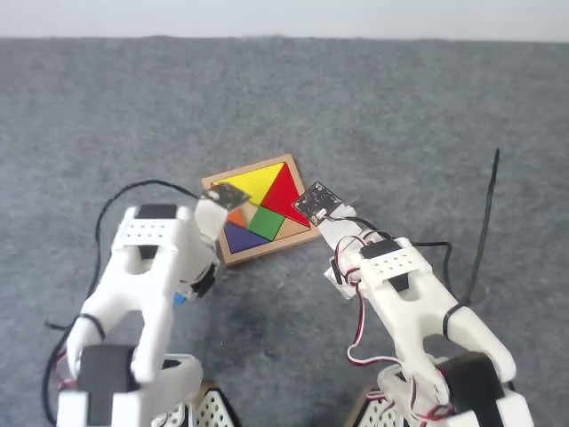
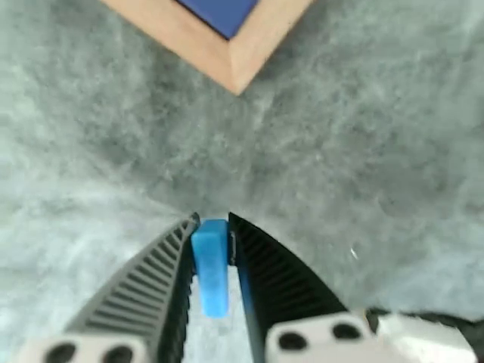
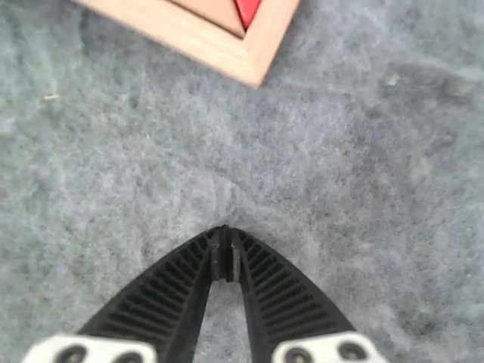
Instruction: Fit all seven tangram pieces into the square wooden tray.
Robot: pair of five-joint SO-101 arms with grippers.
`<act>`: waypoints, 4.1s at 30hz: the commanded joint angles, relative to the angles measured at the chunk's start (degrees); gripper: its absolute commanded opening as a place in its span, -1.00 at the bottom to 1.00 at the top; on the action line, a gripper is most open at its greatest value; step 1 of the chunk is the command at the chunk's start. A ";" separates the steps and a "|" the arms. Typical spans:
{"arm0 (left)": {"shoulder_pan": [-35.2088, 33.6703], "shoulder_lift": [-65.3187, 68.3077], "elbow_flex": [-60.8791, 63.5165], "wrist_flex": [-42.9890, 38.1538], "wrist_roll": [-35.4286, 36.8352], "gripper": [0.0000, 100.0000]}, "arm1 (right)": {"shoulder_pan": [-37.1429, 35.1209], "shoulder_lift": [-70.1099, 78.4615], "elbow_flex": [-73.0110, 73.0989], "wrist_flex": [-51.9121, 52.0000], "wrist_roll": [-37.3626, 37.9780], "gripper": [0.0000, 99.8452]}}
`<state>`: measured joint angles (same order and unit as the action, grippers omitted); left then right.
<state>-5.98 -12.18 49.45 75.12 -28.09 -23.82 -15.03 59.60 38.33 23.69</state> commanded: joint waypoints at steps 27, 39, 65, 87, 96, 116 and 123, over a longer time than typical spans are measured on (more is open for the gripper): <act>18.64 17.49 -34.95 -9.32 39.12 -0.97 | -1.89 -0.84 0.35 -0.66 -0.18 -0.98; 16.88 29.01 -35.82 -19.96 54.68 -0.97 | -1.89 -0.84 0.35 -0.66 -0.18 -0.98; 12.84 28.92 -43.47 -8.53 48.18 -0.68 | -1.89 -0.84 0.35 -0.66 -0.18 -0.98; 9.85 28.92 -49.01 0.79 40.44 -0.69 | -1.89 -0.84 0.35 -0.66 -0.18 -0.98; 10.02 28.92 -46.90 -9.23 46.86 -0.70 | -1.89 -0.84 0.35 -0.66 -0.18 -0.98; 13.36 35.16 -45.67 -9.23 46.68 -0.94 | -1.89 -0.84 0.35 -0.66 -0.18 -0.98; 13.19 24.70 -43.03 -10.81 46.77 -0.94 | -1.89 -0.84 0.35 -0.66 -0.18 -0.98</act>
<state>7.47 21.41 4.62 65.45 18.15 -23.82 -15.03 59.60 38.33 23.69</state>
